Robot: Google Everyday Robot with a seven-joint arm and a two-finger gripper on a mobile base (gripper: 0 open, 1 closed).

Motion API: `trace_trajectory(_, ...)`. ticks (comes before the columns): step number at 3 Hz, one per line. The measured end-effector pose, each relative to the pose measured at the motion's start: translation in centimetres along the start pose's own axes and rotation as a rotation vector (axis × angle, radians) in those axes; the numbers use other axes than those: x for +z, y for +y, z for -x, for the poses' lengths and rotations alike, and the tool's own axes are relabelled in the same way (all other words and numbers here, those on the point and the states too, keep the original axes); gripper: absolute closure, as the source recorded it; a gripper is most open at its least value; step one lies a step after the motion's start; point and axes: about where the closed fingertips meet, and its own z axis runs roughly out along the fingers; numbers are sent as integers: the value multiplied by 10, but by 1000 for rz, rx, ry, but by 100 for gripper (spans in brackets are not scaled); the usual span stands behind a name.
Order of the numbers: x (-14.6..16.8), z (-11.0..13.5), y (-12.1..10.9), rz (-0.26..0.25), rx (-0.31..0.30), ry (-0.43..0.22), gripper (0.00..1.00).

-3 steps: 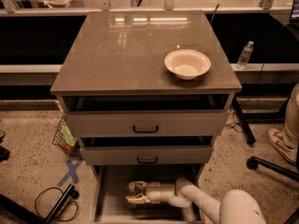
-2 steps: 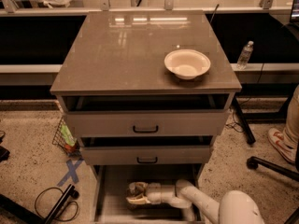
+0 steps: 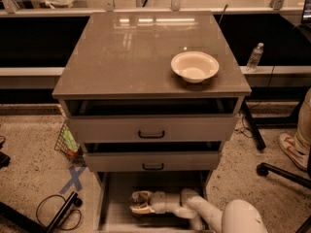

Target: Place water bottle into bottom drawer

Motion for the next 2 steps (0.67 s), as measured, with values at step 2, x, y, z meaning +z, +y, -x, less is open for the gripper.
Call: trace_trajectory(2, 2, 1, 1, 4, 1, -2, 53)
